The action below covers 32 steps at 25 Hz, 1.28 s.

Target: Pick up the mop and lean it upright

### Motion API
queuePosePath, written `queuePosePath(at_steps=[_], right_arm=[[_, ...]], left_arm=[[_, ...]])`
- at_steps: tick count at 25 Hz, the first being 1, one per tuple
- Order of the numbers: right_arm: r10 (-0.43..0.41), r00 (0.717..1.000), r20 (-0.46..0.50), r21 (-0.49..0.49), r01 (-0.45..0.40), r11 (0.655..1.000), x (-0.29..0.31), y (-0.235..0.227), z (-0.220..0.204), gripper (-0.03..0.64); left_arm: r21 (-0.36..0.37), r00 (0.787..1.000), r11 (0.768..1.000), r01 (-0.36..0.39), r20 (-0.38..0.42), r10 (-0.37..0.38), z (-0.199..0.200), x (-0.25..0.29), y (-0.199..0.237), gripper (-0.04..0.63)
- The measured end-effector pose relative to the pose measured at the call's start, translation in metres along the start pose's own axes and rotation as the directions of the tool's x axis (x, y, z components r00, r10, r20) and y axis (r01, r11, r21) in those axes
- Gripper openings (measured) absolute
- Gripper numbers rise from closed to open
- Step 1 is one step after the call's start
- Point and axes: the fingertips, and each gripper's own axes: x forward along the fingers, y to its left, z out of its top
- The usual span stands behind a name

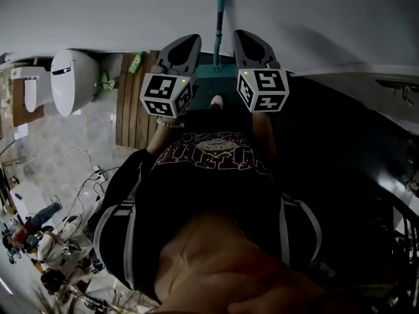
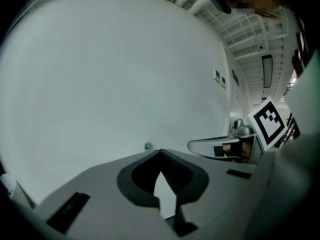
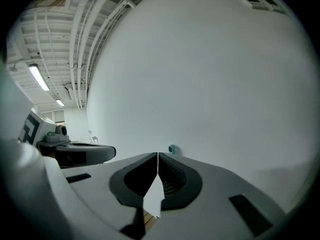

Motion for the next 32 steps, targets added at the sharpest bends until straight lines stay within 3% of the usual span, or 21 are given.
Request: queuePosePath(at_steps=[9,18,32], right_arm=[[-0.018,1.0,-0.012,0.008,0.018,1.0,0.017,-0.007,-0.001,0.02],[-0.108,0.993,-0.04,0.025,0.109,0.994,0.056,-0.013,0.003,0.02],[-0.239,0.965,-0.108,0.025,0.243,0.97,0.117,-0.022,-0.009,0.021]], left_arm=[[0.002,1.0,1.0,0.011,-0.018,-0.011,0.002,0.013,0.011,0.046],[0.013,0.993,0.994,0.111,-0.041,-0.11,0.017,0.044,0.042,0.046],[0.014,0.962,0.965,0.261,-0.082,-0.259,0.024,0.08,0.079,0.046]])
